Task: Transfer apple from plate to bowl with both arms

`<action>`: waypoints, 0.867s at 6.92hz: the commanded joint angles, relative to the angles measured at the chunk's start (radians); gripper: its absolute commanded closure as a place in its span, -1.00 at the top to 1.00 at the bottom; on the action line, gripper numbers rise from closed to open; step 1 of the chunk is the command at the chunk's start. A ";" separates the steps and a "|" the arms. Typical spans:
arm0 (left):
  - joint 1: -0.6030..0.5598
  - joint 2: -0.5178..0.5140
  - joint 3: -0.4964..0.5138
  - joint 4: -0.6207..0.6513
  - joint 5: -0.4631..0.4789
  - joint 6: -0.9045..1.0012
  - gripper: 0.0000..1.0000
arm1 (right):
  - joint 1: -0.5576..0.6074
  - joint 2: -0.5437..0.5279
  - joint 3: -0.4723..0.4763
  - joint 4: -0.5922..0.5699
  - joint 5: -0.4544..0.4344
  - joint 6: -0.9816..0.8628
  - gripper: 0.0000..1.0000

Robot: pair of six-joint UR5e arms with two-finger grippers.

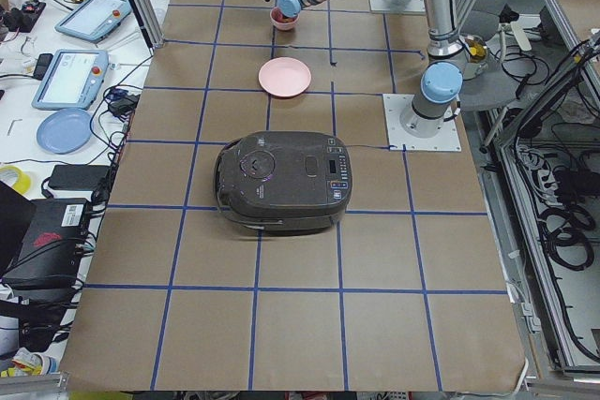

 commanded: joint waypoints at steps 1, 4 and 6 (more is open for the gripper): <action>0.004 0.023 0.000 0.000 -0.001 0.007 1.00 | 0.000 -0.001 0.000 0.001 -0.011 0.000 1.00; 0.075 0.123 -0.027 -0.114 0.010 0.276 1.00 | 0.002 0.002 0.000 -0.003 0.001 0.000 1.00; 0.176 0.247 -0.023 -0.307 0.032 0.523 1.00 | 0.002 0.004 0.000 -0.003 0.002 -0.002 1.00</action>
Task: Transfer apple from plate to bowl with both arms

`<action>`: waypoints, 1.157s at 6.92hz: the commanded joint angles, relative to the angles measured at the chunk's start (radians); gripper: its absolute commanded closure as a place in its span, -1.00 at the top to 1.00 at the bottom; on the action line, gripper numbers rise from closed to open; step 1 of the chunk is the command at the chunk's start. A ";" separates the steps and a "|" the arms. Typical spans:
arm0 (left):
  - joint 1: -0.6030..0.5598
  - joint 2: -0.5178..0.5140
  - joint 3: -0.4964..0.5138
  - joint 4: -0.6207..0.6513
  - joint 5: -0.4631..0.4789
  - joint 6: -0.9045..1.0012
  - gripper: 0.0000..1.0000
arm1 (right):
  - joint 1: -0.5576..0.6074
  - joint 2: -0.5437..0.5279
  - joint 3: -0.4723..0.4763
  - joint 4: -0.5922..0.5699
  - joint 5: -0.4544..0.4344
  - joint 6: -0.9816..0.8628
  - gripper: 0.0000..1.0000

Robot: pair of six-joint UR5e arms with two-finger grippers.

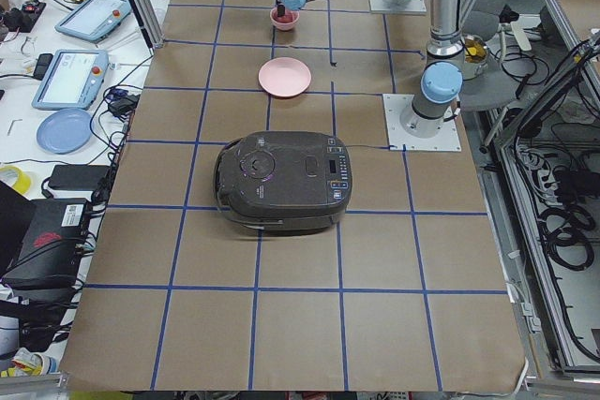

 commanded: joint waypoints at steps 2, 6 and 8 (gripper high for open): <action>0.173 0.186 0.017 -0.312 0.043 0.283 1.00 | 0.000 0.001 0.000 0.000 0.001 0.000 1.00; 0.257 0.268 0.207 -0.632 0.234 0.322 1.00 | 0.003 0.001 0.000 0.000 0.001 0.001 1.00; 0.270 0.283 0.224 -0.667 0.244 0.326 1.00 | 0.002 -0.001 -0.005 -0.009 0.001 0.001 1.00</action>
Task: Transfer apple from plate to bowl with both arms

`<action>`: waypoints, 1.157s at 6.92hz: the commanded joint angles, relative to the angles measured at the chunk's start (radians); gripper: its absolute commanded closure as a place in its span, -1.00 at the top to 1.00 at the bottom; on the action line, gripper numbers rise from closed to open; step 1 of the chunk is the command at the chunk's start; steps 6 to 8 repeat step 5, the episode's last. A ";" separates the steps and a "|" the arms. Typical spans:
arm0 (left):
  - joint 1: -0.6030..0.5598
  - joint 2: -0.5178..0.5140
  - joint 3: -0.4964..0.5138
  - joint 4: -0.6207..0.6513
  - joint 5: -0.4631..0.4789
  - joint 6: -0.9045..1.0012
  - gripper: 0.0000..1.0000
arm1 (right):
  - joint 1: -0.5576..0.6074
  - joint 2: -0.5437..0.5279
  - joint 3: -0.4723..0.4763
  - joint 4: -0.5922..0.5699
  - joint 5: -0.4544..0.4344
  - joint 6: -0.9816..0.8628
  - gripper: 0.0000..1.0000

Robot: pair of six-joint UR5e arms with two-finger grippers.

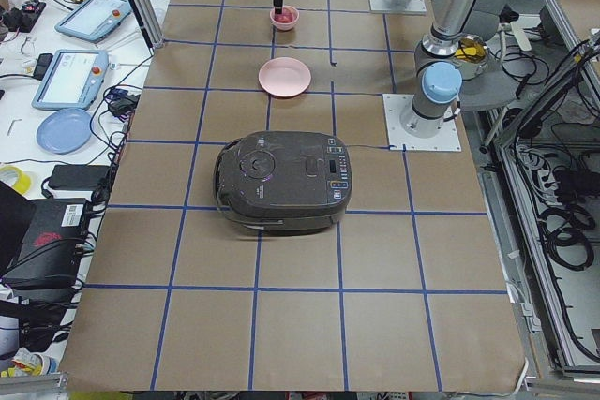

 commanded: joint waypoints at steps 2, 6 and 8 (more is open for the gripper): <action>0.007 0.007 0.003 -0.011 0.002 0.002 1.00 | 0.000 -0.001 -0.001 -0.005 -0.002 0.000 1.00; 0.012 0.004 0.003 -0.011 0.007 -0.002 1.00 | 0.000 -0.001 -0.001 -0.004 -0.002 0.000 1.00; 0.012 0.004 0.003 -0.011 0.007 -0.002 1.00 | 0.000 -0.001 -0.001 -0.004 -0.002 0.000 1.00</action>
